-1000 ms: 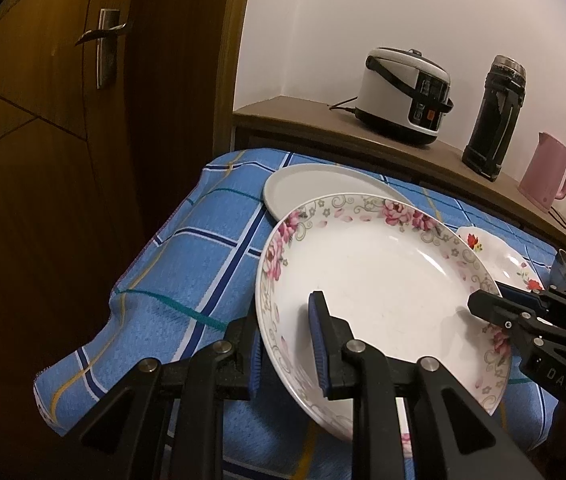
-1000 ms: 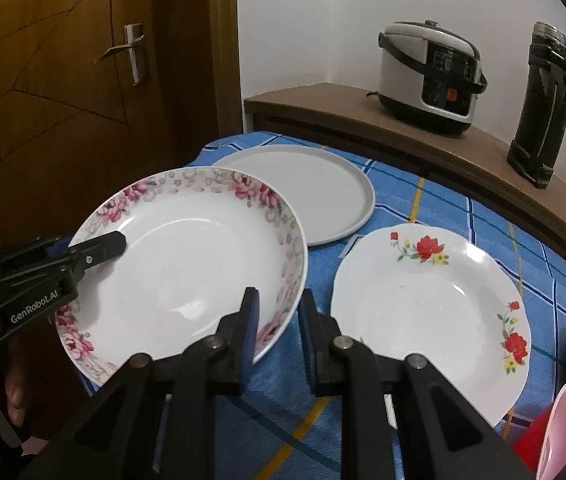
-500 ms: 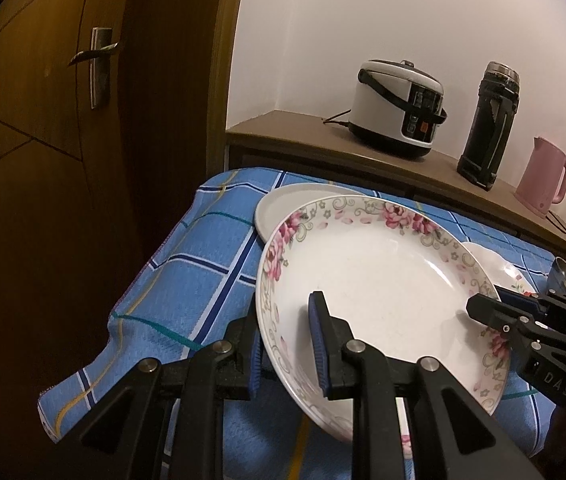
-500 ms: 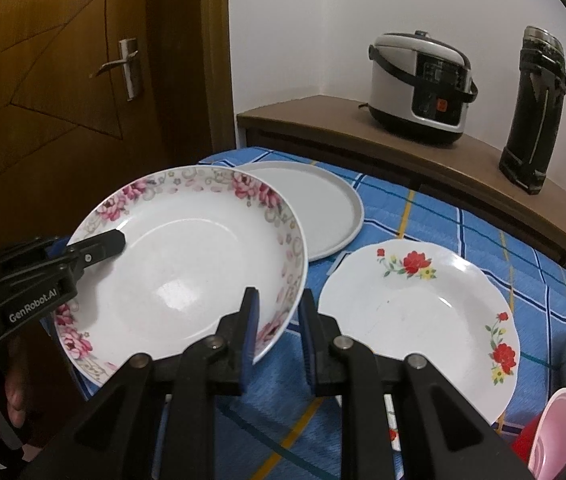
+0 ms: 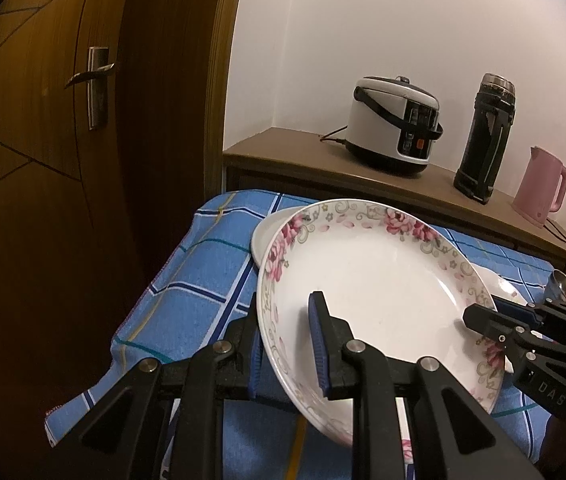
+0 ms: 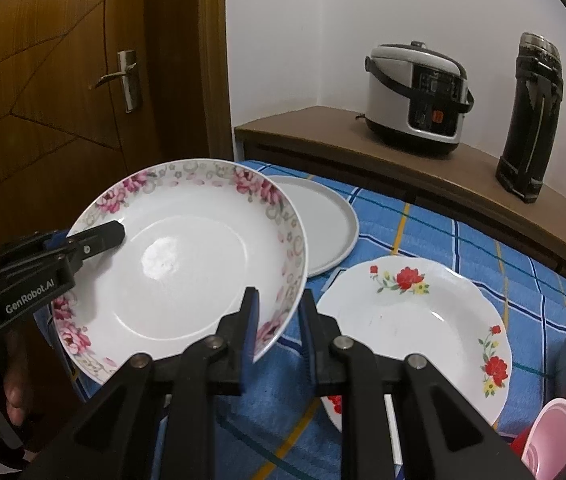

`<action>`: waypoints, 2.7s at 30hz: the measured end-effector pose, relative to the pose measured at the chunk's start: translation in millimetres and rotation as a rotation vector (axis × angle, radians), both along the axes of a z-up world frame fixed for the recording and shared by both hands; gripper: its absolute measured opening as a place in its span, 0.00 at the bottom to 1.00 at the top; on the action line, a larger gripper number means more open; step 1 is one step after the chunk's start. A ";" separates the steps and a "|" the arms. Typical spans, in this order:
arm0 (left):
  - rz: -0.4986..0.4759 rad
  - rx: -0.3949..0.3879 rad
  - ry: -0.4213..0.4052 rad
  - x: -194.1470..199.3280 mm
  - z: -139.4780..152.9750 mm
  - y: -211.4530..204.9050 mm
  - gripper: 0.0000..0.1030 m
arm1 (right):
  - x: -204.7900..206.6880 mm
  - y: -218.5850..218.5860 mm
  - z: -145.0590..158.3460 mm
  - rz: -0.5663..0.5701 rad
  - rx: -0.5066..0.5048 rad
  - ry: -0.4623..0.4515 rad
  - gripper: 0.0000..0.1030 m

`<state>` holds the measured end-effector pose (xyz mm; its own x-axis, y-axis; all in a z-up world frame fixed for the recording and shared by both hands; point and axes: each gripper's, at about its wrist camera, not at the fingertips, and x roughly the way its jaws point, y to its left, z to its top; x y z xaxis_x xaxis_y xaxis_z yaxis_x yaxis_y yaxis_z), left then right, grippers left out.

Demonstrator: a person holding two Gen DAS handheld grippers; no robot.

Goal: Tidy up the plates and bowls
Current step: 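Lift the pink-floral plate off the cloth with both grippers, then carry the pink-floral plate over the plain white plate and lower it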

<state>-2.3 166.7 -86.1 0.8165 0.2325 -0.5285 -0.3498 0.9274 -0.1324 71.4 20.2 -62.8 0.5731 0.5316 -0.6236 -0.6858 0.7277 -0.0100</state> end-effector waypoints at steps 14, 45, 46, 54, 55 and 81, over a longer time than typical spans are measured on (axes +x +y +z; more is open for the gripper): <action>-0.008 0.037 -0.057 10.5 21.8 2.6 0.23 | 10.1 2.5 18.1 -0.019 0.029 -0.041 0.19; -0.006 0.103 -0.175 56.8 61.4 12.9 0.23 | 53.8 20.2 56.5 -0.095 0.078 -0.114 0.19; -0.006 0.103 -0.171 60.1 59.7 14.0 0.23 | 56.5 22.1 55.9 -0.098 0.074 -0.113 0.19; -0.006 0.105 -0.182 79.8 55.8 22.2 0.23 | 76.2 33.4 48.5 -0.120 0.053 -0.094 0.19; -0.006 0.104 -0.181 83.0 54.8 23.4 0.23 | 78.2 34.5 47.4 -0.124 0.051 -0.091 0.19; -0.005 0.036 -0.065 133.5 6.9 47.7 0.23 | 123.5 62.5 8.9 -0.168 -0.056 0.035 0.19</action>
<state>131.2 214.4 -79.1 0.8499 0.2465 -0.4658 -0.3373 0.9336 -0.1213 194.8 82.7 -53.9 0.6284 0.3944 -0.6705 -0.5557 0.8308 -0.0321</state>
